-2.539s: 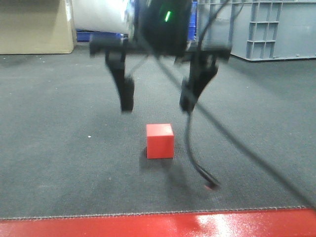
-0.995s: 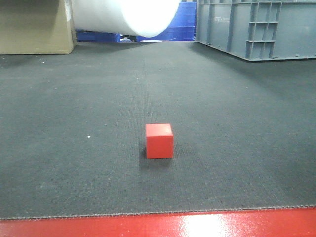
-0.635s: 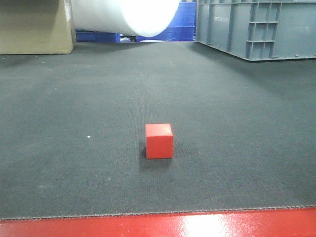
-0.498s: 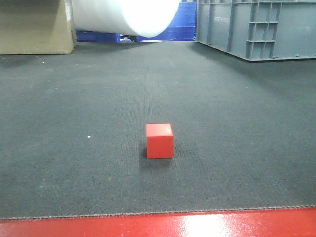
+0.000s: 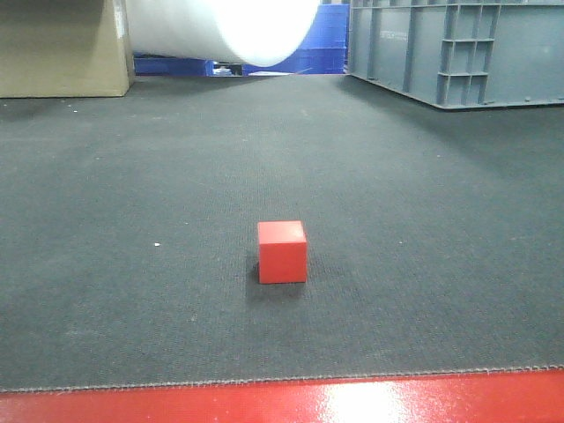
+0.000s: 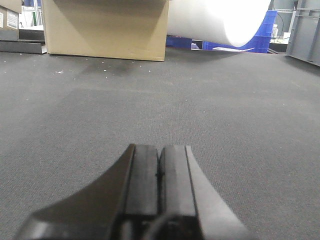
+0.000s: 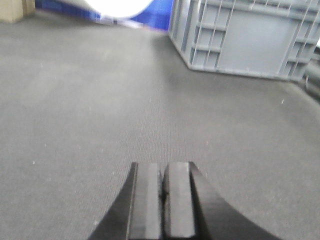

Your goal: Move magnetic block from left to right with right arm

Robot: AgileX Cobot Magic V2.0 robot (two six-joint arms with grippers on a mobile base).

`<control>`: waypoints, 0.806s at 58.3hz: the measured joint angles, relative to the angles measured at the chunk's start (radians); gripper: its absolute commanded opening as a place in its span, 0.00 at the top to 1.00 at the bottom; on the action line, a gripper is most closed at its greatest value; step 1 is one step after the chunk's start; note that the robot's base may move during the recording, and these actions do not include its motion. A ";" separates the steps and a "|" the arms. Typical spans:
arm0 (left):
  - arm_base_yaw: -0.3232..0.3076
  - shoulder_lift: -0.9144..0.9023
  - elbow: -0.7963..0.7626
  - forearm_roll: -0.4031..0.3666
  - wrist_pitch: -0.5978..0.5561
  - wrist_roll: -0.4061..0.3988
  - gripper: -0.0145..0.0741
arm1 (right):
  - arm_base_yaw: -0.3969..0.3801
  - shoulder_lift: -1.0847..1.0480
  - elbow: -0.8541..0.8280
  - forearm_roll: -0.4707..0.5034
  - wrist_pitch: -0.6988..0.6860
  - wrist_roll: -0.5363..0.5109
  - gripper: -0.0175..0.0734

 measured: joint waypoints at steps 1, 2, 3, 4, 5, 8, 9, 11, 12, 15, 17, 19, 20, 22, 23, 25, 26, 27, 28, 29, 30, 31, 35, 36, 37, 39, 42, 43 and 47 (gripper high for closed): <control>0.000 0.000 0.000 0.000 0.000 0.000 0.97 | 0.000 -0.011 0.006 0.000 0.000 0.000 0.75; 0.000 0.000 0.000 0.000 0.000 0.000 0.97 | 0.000 -0.025 0.010 0.000 0.000 0.000 0.75; 0.000 0.000 0.000 0.000 0.000 0.000 0.97 | -0.002 -0.032 0.016 0.000 -0.002 0.000 0.75; 0.000 0.000 0.000 0.000 0.000 0.000 0.97 | -0.006 -0.041 0.019 0.000 -0.002 0.000 0.75; 0.000 0.000 0.000 0.000 0.000 0.000 0.97 | -0.010 -0.043 0.024 0.000 -0.002 0.000 0.75; 0.000 0.000 0.000 0.000 0.000 0.000 0.97 | -0.022 -0.050 0.029 0.000 -0.002 0.000 0.75; 0.000 0.000 0.000 0.000 0.000 0.000 0.97 | -0.028 -0.051 0.029 0.000 -0.002 0.002 0.75; 0.000 0.000 0.000 0.000 0.000 0.000 0.97 | -0.037 -0.053 0.029 0.000 -0.002 0.002 0.75; 0.000 0.000 0.000 0.000 0.000 0.000 0.97 | -0.040 -0.053 0.029 0.000 -0.002 0.002 0.75; 0.000 0.000 0.000 0.000 0.000 0.000 0.97 | -0.050 -0.055 0.029 0.000 -0.002 0.003 0.75; 0.000 0.000 0.000 0.000 0.000 0.000 0.97 | -0.050 -0.055 0.029 0.000 -0.002 0.006 0.75; 0.000 0.000 0.000 0.000 0.000 0.000 0.97 | -0.050 -0.055 0.029 0.000 -0.002 0.006 0.75; 0.000 0.000 0.000 0.000 0.000 0.000 0.97 | -0.050 -0.055 0.029 0.000 -0.002 0.006 0.75; 0.000 0.000 0.000 0.000 0.000 0.000 0.97 | -0.050 -0.055 0.029 0.000 -0.002 0.006 0.75; 0.000 0.000 0.000 0.000 0.000 0.000 0.97 | -0.050 -0.055 0.029 0.000 -0.002 0.006 0.75; 0.000 0.000 0.000 0.000 0.000 0.000 0.97 | -0.050 -0.055 0.029 0.000 -0.002 0.006 0.75; 0.000 0.000 0.000 0.000 0.000 0.000 0.97 | -0.050 -0.055 0.029 0.000 -0.002 0.006 0.75; 0.000 0.000 0.000 0.000 0.000 0.000 0.97 | -0.050 -0.055 0.029 0.000 -0.002 0.006 0.75; 0.000 0.000 0.000 0.000 0.000 0.000 0.97 | -0.050 -0.055 0.029 0.000 -0.002 0.006 0.75; 0.000 0.000 0.000 0.000 0.000 0.000 0.97 | -0.050 -0.055 0.029 0.000 -0.002 0.006 0.75; 0.000 0.000 0.000 0.000 0.000 0.000 0.97 | -0.051 -0.055 0.029 0.000 -0.002 0.006 0.75; 0.000 0.000 0.000 0.000 0.000 0.000 0.97 | -0.051 -0.055 0.029 0.000 -0.002 0.006 0.75; 0.000 0.000 0.000 0.000 0.000 0.000 0.97 | -0.051 -0.055 0.030 0.000 -0.002 0.006 0.75; 0.000 0.000 0.000 0.000 0.000 0.000 0.97 | -0.051 -0.055 0.030 0.000 -0.002 0.006 0.75; 0.000 0.000 0.000 0.000 0.000 0.000 0.97 | -0.051 -0.055 0.032 0.000 -0.002 0.006 0.75; 0.000 0.000 0.000 0.000 0.000 0.000 0.97 | -0.051 -0.055 0.032 0.000 -0.002 0.006 0.75; 0.000 0.000 0.000 0.000 0.000 0.000 0.97 | -0.051 -0.055 0.032 0.000 -0.002 0.006 0.75; 0.000 0.000 0.000 0.000 0.000 0.000 0.97 | -0.051 -0.055 0.032 0.000 -0.002 0.006 0.75; 0.000 0.000 0.000 0.000 0.000 0.000 0.97 | -0.051 -0.055 0.032 0.000 -0.002 0.006 0.75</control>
